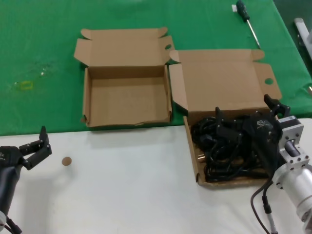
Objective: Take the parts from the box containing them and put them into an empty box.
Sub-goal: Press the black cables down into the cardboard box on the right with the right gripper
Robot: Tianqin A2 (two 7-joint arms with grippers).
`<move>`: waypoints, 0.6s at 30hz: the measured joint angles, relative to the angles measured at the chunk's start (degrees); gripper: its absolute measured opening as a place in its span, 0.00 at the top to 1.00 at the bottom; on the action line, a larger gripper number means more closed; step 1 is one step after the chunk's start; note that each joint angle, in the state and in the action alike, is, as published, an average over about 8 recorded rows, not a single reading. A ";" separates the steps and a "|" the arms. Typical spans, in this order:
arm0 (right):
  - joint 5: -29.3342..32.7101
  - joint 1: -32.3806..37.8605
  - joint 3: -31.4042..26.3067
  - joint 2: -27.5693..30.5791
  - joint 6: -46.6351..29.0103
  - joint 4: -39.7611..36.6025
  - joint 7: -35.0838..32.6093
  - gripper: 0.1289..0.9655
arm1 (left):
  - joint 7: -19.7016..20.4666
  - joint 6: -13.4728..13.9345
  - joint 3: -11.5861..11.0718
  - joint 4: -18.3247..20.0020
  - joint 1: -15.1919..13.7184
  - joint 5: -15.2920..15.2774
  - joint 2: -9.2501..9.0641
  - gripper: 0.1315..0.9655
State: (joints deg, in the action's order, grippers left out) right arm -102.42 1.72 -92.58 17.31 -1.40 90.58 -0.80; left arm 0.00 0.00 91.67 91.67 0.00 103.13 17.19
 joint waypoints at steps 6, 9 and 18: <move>0.00 0.00 0.00 0.00 0.00 0.00 0.00 0.00 | 0.00 0.00 0.00 0.00 0.00 0.00 0.00 0.00; 0.00 0.00 0.00 0.00 0.00 0.00 0.00 0.00 | 0.00 0.00 0.00 0.00 0.00 0.00 0.00 0.00; 0.00 0.00 0.00 0.00 0.00 0.00 0.00 0.00 | 0.00 0.00 0.00 0.00 0.00 0.00 0.00 0.00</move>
State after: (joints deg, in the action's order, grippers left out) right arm -102.42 1.72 -92.58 17.31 -1.40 90.58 -0.80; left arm 0.00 0.00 91.67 91.67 0.00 103.13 17.19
